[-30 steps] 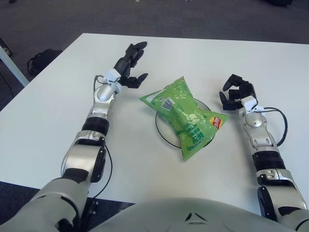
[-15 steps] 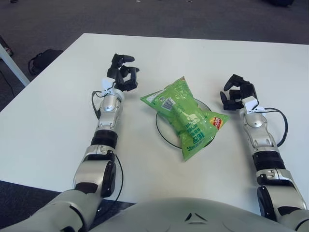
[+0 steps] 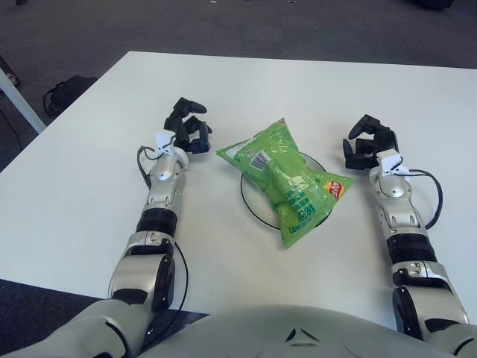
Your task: Put the snack into the plate.
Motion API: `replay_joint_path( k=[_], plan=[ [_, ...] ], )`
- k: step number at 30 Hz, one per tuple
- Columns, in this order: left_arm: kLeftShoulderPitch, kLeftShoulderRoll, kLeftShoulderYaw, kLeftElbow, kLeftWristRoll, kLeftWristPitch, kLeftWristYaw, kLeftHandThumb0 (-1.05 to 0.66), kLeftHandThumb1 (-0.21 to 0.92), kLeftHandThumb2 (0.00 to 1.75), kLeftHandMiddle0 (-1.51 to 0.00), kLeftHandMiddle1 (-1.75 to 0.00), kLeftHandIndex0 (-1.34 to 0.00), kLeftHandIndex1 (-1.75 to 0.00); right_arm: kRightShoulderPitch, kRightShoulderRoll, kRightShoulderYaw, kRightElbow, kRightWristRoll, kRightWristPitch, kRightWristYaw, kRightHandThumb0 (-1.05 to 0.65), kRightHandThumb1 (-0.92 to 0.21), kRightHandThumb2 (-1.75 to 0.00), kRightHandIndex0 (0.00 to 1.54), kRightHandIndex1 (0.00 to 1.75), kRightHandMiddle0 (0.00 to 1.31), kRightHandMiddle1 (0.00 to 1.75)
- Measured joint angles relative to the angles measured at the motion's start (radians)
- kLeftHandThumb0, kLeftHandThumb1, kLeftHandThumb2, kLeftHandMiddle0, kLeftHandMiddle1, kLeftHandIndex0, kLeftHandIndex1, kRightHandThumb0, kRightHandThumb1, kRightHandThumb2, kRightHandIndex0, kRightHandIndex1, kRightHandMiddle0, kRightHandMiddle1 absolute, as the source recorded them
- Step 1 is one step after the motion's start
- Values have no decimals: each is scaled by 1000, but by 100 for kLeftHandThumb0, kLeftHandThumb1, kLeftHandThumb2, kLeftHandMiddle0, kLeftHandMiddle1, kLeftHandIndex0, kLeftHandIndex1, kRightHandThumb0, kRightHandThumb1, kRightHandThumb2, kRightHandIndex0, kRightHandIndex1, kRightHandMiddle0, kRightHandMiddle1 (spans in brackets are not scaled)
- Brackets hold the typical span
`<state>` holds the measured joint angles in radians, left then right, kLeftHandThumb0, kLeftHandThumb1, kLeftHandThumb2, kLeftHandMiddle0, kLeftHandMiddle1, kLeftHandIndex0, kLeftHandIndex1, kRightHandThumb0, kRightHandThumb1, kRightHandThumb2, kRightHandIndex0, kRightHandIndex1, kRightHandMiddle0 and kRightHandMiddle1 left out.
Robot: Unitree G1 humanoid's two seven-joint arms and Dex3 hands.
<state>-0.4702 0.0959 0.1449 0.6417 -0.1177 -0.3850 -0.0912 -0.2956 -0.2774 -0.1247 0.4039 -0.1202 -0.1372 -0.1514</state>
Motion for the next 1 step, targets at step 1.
replay_joint_path(
  k=[1],
  plan=[
    [3, 0, -2, -6, 2, 1, 0, -2, 2, 163, -86, -175, -64, -164, -1, 5, -7, 3, 12, 2, -4, -51, -25, -139, 125, 175, 67, 175]
  ],
)
